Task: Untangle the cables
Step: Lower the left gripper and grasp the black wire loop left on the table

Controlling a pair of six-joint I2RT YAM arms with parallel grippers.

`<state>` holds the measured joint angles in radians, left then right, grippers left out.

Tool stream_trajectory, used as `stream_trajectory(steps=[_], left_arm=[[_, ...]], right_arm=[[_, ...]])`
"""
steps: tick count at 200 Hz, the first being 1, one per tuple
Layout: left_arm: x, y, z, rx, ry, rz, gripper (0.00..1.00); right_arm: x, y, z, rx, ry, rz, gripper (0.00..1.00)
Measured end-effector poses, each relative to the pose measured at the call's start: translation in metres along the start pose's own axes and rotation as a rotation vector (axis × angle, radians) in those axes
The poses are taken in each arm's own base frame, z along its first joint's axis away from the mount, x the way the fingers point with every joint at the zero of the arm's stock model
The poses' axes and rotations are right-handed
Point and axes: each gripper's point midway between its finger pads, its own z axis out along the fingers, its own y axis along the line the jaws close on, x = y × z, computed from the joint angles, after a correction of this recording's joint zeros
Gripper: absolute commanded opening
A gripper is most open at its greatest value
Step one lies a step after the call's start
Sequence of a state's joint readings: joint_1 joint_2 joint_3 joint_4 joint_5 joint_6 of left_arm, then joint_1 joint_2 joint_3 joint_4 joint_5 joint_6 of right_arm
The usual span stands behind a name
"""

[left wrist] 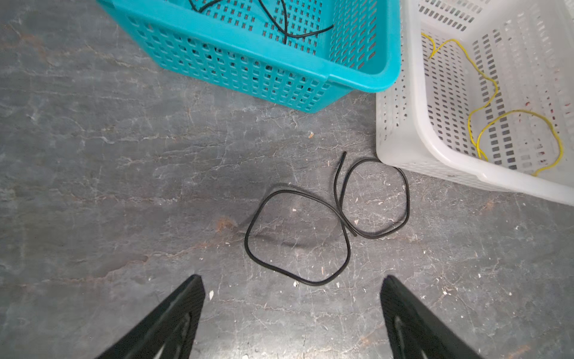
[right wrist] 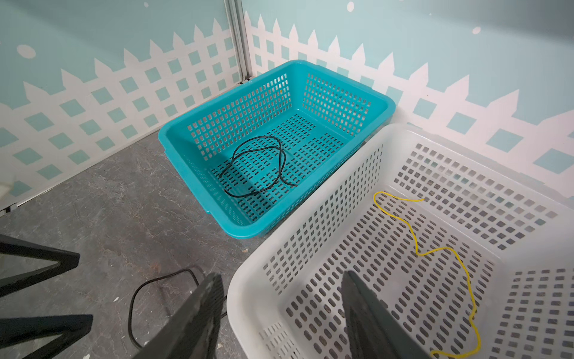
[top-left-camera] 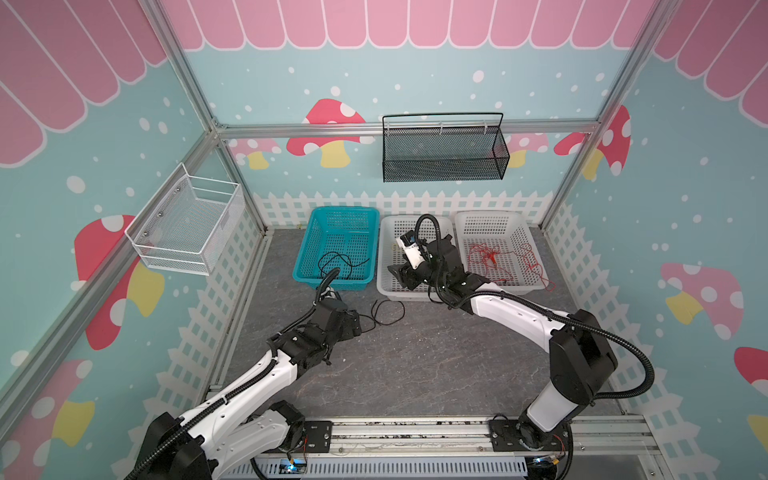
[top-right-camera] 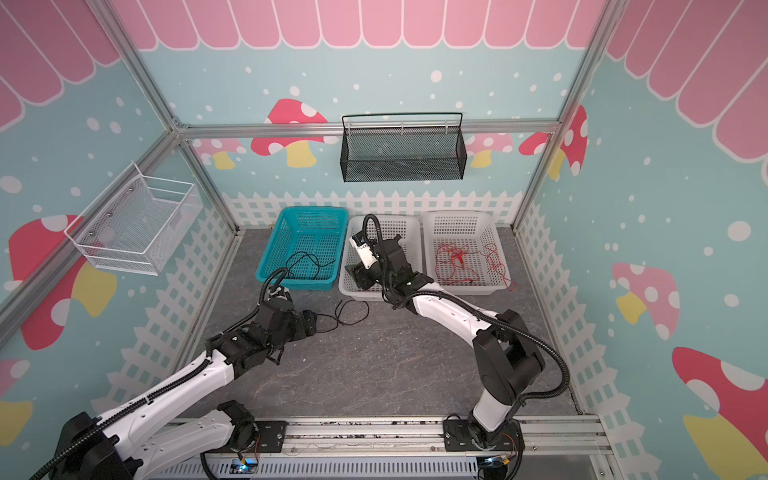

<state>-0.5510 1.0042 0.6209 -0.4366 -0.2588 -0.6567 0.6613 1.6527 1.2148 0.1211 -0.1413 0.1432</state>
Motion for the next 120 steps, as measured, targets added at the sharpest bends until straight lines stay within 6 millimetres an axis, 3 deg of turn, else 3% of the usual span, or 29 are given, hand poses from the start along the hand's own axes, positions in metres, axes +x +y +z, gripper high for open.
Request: stream_trajectory(steps=[37,99,120], left_arm=[[0.013,0.0,0.006,0.005,0.053,-0.052,0.86],[0.053,0.012,0.029,-0.049,0.19,-0.103,0.81],[0.056,0.013,0.036,-0.059,0.2,-0.111,0.78]], right_arm=[[0.007,0.003,-0.004,-0.01,0.007,0.006,0.64],[0.014,0.003,-0.005,-0.015,0.012,0.017,0.63],[0.014,0.004,-0.006,-0.015,0.011,0.017,0.64]])
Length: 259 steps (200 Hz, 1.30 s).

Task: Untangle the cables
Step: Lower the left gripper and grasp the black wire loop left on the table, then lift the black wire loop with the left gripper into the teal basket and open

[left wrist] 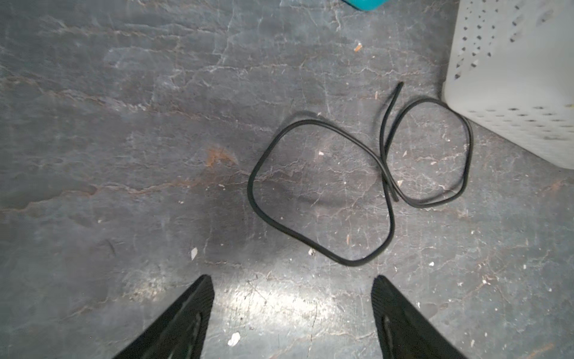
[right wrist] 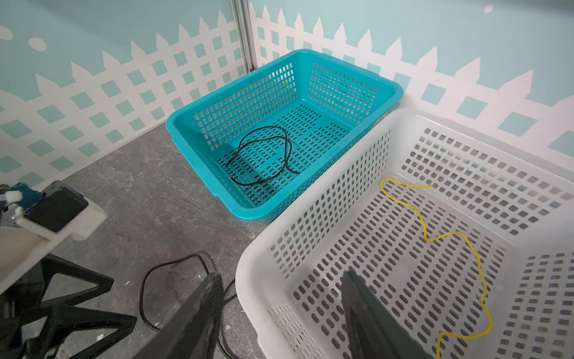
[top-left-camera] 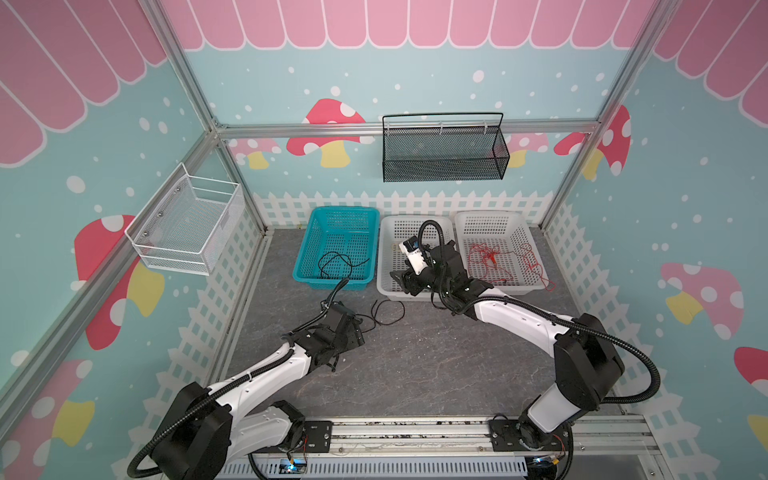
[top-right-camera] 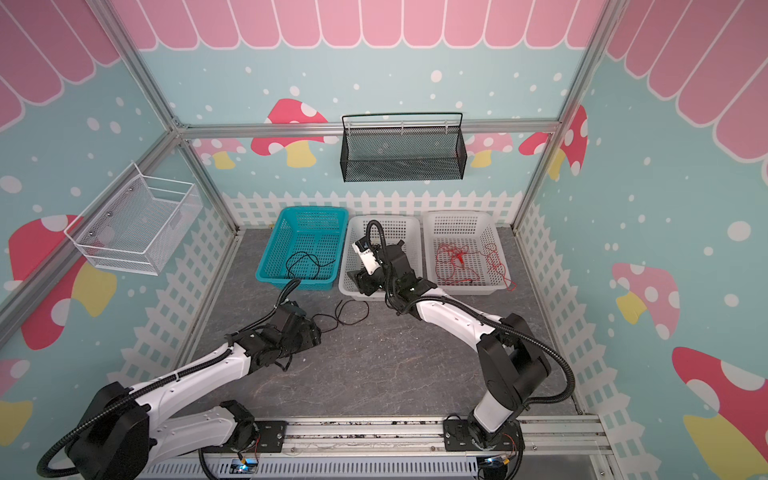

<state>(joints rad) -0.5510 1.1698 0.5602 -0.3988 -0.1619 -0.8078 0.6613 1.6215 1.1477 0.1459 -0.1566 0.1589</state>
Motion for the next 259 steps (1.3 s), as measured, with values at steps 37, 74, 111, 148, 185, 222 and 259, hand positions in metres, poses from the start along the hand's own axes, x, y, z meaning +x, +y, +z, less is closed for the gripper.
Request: stream_trajectory(steps=[37,74,111,148,185,222,259], left_arm=[[-0.003,-0.003,0.012,-0.002,-0.006,-0.007,0.64],[-0.004,-0.005,0.026,-0.005,-0.006,-0.021,0.28],[-0.011,-0.009,0.024,0.005,-0.029,-0.013,0.0],[-0.032,-0.019,-0.001,0.06,-0.122,-0.007,0.0],[-0.053,-0.026,-0.039,0.127,-0.232,0.026,0.0],[-0.07,-0.031,-0.075,0.175,-0.318,0.05,0.0],[-0.086,-0.039,-0.108,0.226,-0.391,0.064,0.0]], right_arm=[[0.0,0.0,-0.002,0.002,-0.006,0.0,0.64],[0.001,0.0,-0.003,0.002,-0.008,0.002,0.64],[0.005,0.0,-0.005,0.004,-0.004,0.002,0.64],[0.005,0.0,-0.008,0.005,-0.006,0.001,0.64],[0.007,0.0,-0.009,0.007,-0.004,0.001,0.64],[0.007,0.0,-0.009,0.007,-0.004,0.002,0.64],[0.01,-0.001,-0.009,0.012,0.001,0.002,0.64]])
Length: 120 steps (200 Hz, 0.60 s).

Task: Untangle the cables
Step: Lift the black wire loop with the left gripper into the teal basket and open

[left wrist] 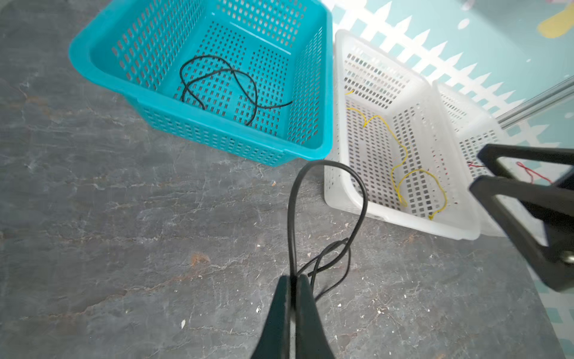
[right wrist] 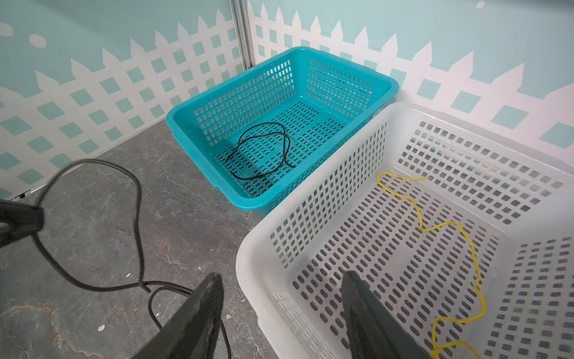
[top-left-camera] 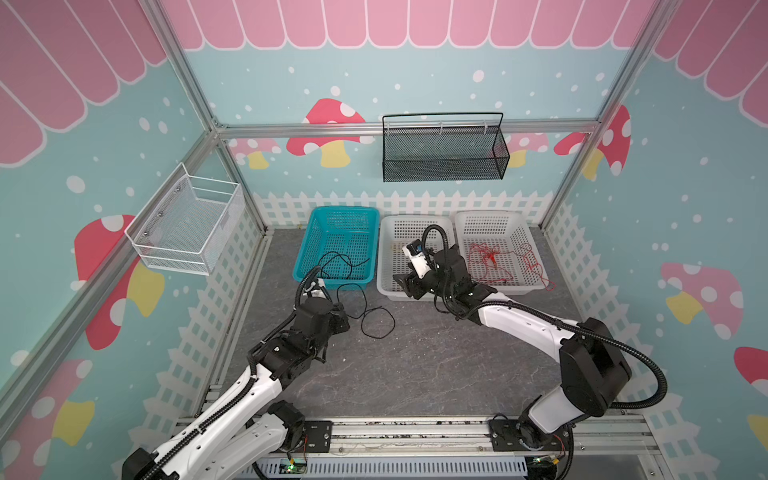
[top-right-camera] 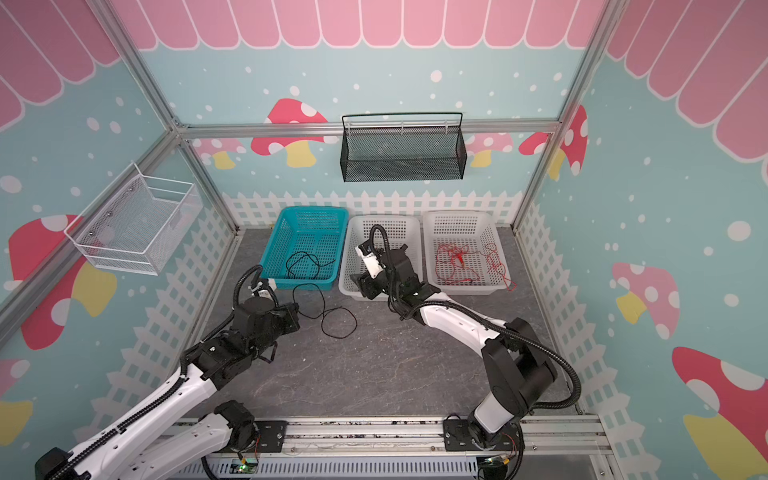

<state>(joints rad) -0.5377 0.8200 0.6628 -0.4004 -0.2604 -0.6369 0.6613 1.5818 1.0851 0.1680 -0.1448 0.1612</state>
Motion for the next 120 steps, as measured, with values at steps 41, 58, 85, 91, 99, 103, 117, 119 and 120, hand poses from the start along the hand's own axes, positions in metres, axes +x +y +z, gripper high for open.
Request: stream_trajectory(steps=[41,58,85,91,99,103,117,119,120], left_arm=[[-0.029,-0.015,-0.024,0.057,-0.077,0.005,0.0],[-0.045,-0.021,-0.034,0.073,-0.117,0.004,0.0],[-0.071,-0.032,-0.048,0.089,-0.183,0.012,0.0],[-0.078,-0.034,-0.052,0.089,-0.199,0.014,0.0],[-0.086,-0.036,-0.055,0.087,-0.218,0.019,0.0],[-0.09,-0.037,-0.057,0.086,-0.229,0.02,0.0],[-0.106,-0.04,-0.062,0.073,-0.265,0.024,0.0],[-0.108,-0.04,-0.063,0.071,-0.268,0.026,0.0],[-0.108,-0.04,-0.063,0.07,-0.269,0.026,0.0]], right_arm=[[0.017,-0.006,-0.003,0.036,0.025,0.004,0.64],[0.021,-0.008,-0.006,0.051,0.029,0.004,0.64],[0.019,-0.011,-0.013,0.074,0.017,0.002,0.64],[0.018,-0.011,-0.015,0.079,0.012,0.002,0.64],[0.017,-0.012,-0.017,0.085,0.008,0.001,0.64],[0.017,-0.012,-0.018,0.087,0.006,0.001,0.64],[0.014,-0.014,-0.021,0.098,-0.005,0.0,0.64],[0.014,-0.014,-0.021,0.1,-0.005,0.0,0.64],[0.014,-0.014,-0.021,0.101,-0.005,0.0,0.64]])
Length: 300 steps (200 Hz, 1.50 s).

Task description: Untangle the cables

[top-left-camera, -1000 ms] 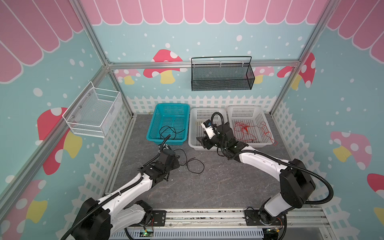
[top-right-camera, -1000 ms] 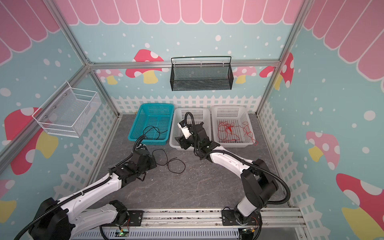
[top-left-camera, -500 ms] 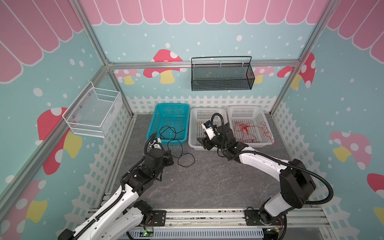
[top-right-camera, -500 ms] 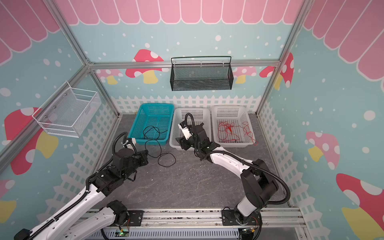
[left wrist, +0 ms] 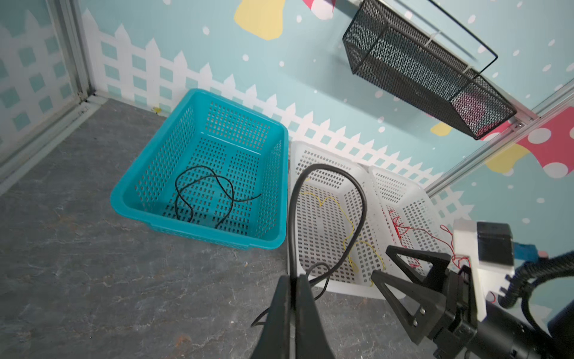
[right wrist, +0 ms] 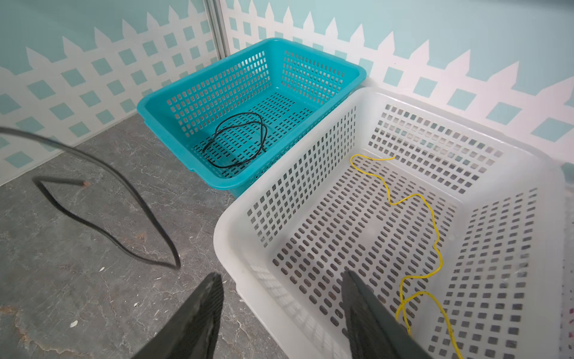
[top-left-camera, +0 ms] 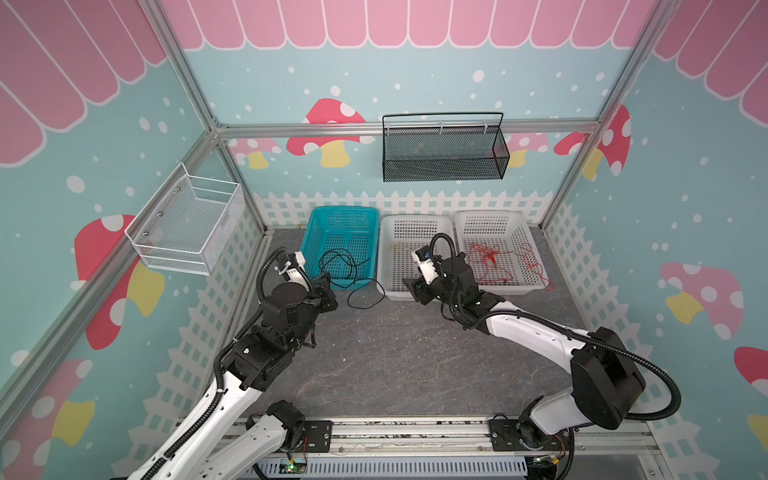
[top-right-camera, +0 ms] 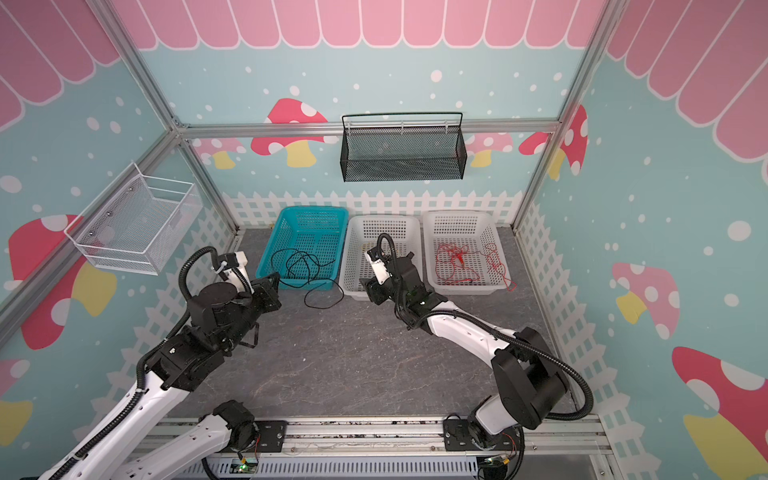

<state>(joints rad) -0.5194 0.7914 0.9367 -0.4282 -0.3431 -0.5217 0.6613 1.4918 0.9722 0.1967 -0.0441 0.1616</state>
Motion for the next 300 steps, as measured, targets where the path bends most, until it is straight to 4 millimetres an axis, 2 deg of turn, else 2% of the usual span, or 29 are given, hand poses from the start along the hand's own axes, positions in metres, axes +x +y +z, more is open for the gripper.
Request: stream_trajectory(steps=[29,66,111,142,162,178,185,203,211,231,236,244,247,249,275,300], left_arm=[[-0.028,0.005,0.008,-0.053,-0.051,0.003,0.0],[-0.051,0.027,0.04,-0.144,-0.077,-0.01,0.0],[-0.056,0.055,0.098,-0.194,-0.053,-0.021,0.0],[-0.059,0.059,0.132,-0.18,-0.057,-0.004,0.0],[-0.054,0.062,0.155,-0.174,-0.061,0.016,0.0],[-0.043,0.067,0.175,-0.179,-0.042,0.032,0.0],[-0.035,0.071,0.183,-0.185,-0.028,0.037,0.09],[-0.012,0.082,0.203,-0.206,0.029,0.047,0.44],[-0.002,0.087,0.209,-0.215,0.056,0.051,0.53],[0.013,0.094,0.218,-0.227,0.092,0.046,0.67],[0.014,0.095,0.218,-0.228,0.095,0.043,0.78],[0.016,0.095,0.218,-0.225,0.099,0.047,0.84],[0.015,0.094,0.218,-0.224,0.097,0.036,0.95],[0.015,0.094,0.218,-0.223,0.097,0.038,0.98],[0.015,0.091,0.216,-0.208,0.103,0.038,0.99],[0.016,0.094,0.2,-0.222,0.097,0.046,0.99]], right_arm=[[-0.003,-0.002,-0.005,0.01,-0.016,-0.001,0.64],[-0.004,-0.002,-0.009,0.011,-0.026,-0.001,0.64],[-0.001,-0.003,-0.015,0.019,-0.025,0.0,0.64],[0.0,-0.004,-0.015,0.026,-0.023,0.0,0.64],[0.001,-0.004,-0.015,0.028,-0.021,0.0,0.64],[0.001,-0.004,-0.015,0.029,-0.02,0.003,0.64],[0.002,-0.004,-0.015,0.029,-0.019,0.004,0.64],[0.006,-0.005,-0.015,0.033,-0.011,0.007,0.64],[0.009,-0.006,-0.014,0.037,-0.004,0.008,0.64],[0.019,-0.008,-0.015,0.052,0.015,0.01,0.64],[0.02,-0.009,-0.015,0.055,0.017,0.011,0.64],[0.022,-0.009,-0.016,0.06,0.02,0.011,0.64],[0.022,-0.01,-0.016,0.063,0.021,0.011,0.64],[0.023,-0.01,-0.017,0.066,0.021,0.011,0.64],[0.019,-0.015,-0.023,0.094,0.009,0.009,0.65],[0.014,-0.023,-0.029,0.143,-0.005,0.001,0.66]])
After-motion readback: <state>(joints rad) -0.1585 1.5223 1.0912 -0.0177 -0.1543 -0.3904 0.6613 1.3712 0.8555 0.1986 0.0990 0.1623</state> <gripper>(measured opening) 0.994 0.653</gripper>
